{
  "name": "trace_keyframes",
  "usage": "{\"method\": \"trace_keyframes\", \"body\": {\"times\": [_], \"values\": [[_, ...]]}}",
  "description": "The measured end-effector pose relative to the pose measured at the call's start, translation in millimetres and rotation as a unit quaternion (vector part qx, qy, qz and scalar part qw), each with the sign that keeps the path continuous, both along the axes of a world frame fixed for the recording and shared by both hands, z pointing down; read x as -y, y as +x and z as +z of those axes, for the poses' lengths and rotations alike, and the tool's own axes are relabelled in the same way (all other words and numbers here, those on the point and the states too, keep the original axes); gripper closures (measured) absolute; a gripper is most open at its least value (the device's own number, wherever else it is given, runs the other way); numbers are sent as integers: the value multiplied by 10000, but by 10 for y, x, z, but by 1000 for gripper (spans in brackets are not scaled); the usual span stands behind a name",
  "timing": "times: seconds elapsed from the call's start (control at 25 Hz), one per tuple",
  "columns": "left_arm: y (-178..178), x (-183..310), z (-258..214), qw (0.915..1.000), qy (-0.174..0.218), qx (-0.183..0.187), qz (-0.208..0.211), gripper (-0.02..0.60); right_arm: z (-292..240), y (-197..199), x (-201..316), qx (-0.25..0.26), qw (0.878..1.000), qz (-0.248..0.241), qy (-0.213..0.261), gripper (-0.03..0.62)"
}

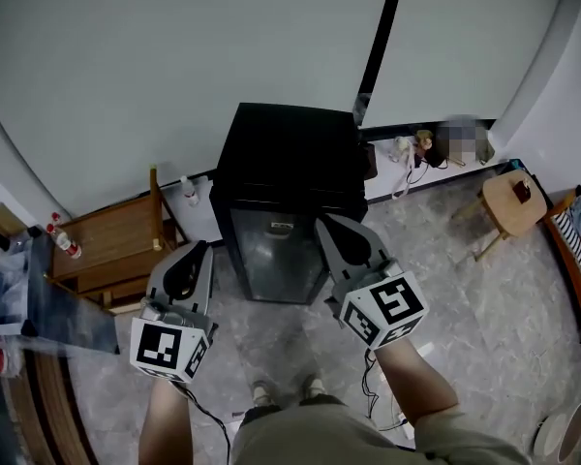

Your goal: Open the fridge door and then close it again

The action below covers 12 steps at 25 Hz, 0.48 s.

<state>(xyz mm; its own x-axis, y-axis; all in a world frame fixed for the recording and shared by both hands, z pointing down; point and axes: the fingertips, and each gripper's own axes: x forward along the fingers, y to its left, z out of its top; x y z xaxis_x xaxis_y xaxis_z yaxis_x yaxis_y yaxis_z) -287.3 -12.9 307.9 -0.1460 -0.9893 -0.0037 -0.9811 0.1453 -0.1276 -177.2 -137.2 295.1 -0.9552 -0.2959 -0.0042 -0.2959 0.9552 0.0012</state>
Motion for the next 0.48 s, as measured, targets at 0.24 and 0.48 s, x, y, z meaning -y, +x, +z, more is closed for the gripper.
{"method": "trace_keyframes", "body": {"times": [0.24, 0.48], "values": [[323, -138, -96, 9999, 88, 39, 91, 565, -164, 482, -252, 9, 9999, -94, 143, 597], [509, -281, -88, 9999, 45, 14, 148, 565, -55, 728, -447, -320, 9987, -150, 360, 597]]}}
